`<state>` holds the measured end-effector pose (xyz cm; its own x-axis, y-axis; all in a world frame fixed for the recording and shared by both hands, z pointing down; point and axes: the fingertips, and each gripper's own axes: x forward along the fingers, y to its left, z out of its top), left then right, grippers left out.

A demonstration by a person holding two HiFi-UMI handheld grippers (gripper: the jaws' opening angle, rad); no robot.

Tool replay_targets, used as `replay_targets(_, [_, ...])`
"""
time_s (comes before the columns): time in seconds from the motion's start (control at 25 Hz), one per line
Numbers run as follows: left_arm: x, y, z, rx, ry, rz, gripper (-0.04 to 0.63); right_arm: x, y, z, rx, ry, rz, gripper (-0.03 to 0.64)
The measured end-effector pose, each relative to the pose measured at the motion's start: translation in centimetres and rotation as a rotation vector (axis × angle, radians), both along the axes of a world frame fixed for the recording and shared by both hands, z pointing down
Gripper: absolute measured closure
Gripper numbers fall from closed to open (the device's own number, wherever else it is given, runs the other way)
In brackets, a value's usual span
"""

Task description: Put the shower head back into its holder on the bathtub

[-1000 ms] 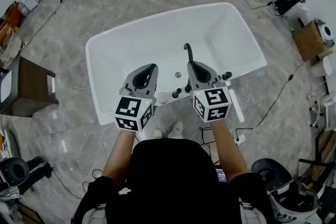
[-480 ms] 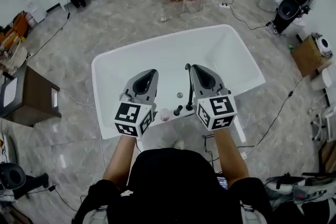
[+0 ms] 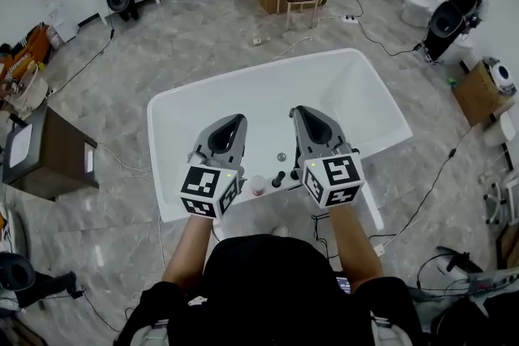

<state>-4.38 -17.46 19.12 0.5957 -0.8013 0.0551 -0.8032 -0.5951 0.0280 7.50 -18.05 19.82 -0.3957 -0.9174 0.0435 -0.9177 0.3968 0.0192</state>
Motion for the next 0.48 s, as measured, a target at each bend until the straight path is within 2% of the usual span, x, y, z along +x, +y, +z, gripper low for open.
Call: replay_targets(0.48, [-0.04, -0.34, 0.43, 0.005, -0.012, -0.004, 0.580, -0.26, -0.31, 0.61, -0.013, -0.017, 0.003, 0.594])
